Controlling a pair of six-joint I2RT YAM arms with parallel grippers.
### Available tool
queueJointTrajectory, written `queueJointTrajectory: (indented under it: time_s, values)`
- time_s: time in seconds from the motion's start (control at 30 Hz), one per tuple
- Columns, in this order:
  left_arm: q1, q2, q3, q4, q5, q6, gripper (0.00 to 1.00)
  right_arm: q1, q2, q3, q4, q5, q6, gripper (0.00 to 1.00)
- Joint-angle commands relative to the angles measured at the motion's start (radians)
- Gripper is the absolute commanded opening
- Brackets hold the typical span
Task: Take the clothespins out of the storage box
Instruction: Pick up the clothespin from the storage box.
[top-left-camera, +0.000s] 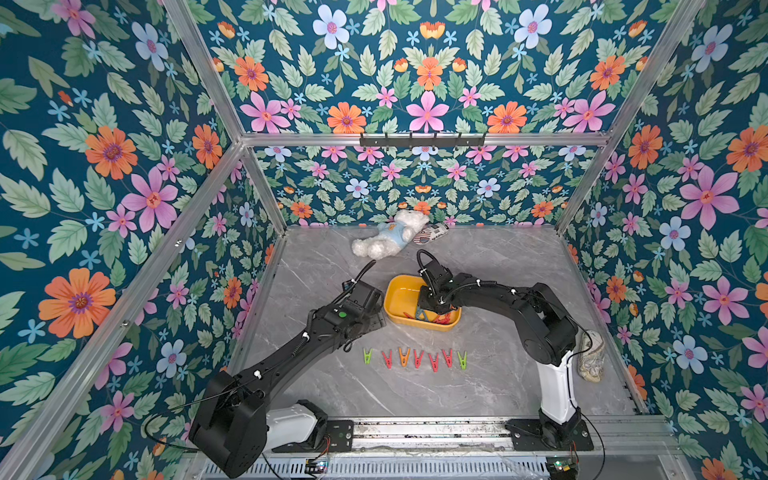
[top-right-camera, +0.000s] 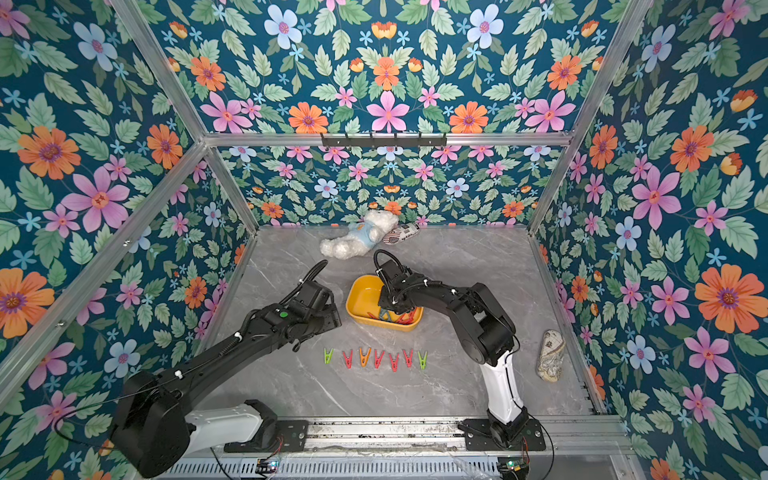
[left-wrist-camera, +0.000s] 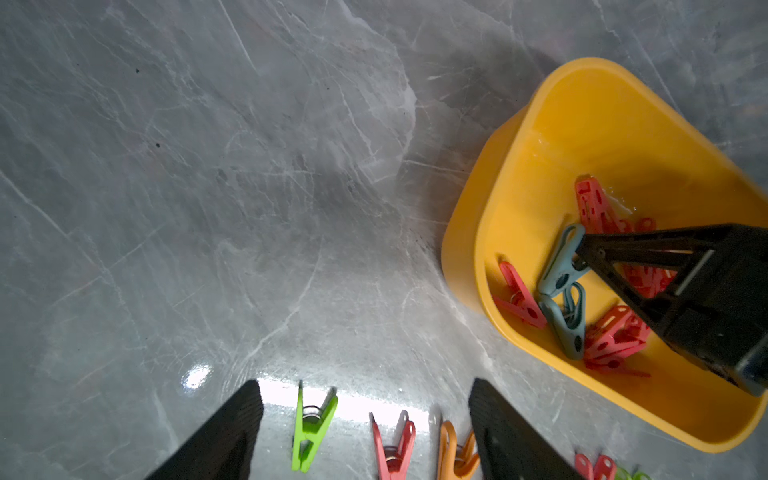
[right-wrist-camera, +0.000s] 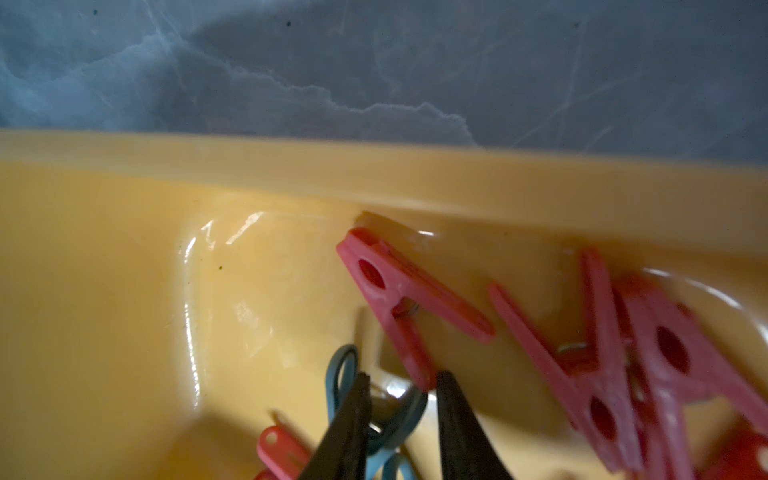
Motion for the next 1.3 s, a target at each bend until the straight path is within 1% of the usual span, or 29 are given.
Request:
queueJointTrajectory:
  time_s: [0.0, 0.1, 0.23, 0.3, 0.37, 0.6, 0.77, 0.87, 1.1, 1.23, 1.27]
  values:
    - [0.002, -0.003, 0.0, 0.01, -0.019, 0.004, 0.82, 0.0, 0.006, 0.008, -0.042, 0.009, 0.008, 0.24]
    - [0.002, -0.003, -0.004, 0.014, -0.017, 0.002, 0.82, 0.001, 0.0, 0.006, -0.045, 0.026, 0.008, 0.17]
    - [0.002, -0.001, -0.004, 0.017, -0.015, 0.001, 0.82, 0.001, -0.012, 0.011, -0.05, 0.037, 0.004, 0.13]
    - [0.002, -0.002, -0.003, 0.019, -0.016, 0.003, 0.82, 0.001, -0.022, 0.013, -0.053, 0.043, 0.001, 0.08]
    - [0.002, -0.003, -0.003, 0.022, -0.014, 0.004, 0.82, 0.0, -0.037, 0.012, -0.056, 0.051, -0.004, 0.06]
    - [0.002, 0.006, 0.0, 0.045, 0.002, 0.01, 0.83, 0.001, -0.095, 0.009, -0.066, 0.065, -0.013, 0.06]
    - [0.002, 0.016, 0.009, 0.074, 0.026, 0.025, 0.87, 0.0, -0.134, -0.006, -0.071, 0.07, -0.016, 0.06]
    - [0.002, 0.021, 0.014, 0.1, 0.052, 0.037, 0.92, -0.001, -0.169, -0.02, -0.081, 0.085, -0.021, 0.06]
    - [0.0, 0.034, 0.018, 0.181, 0.124, 0.062, 0.92, -0.016, -0.285, -0.084, -0.107, 0.136, -0.032, 0.06]
    - [-0.003, 0.057, 0.033, 0.215, 0.151, 0.073, 0.96, -0.029, -0.365, -0.145, -0.125, 0.156, -0.032, 0.06]
    - [-0.005, 0.066, 0.037, 0.221, 0.156, 0.075, 0.99, -0.03, -0.384, -0.158, -0.132, 0.163, -0.032, 0.06]
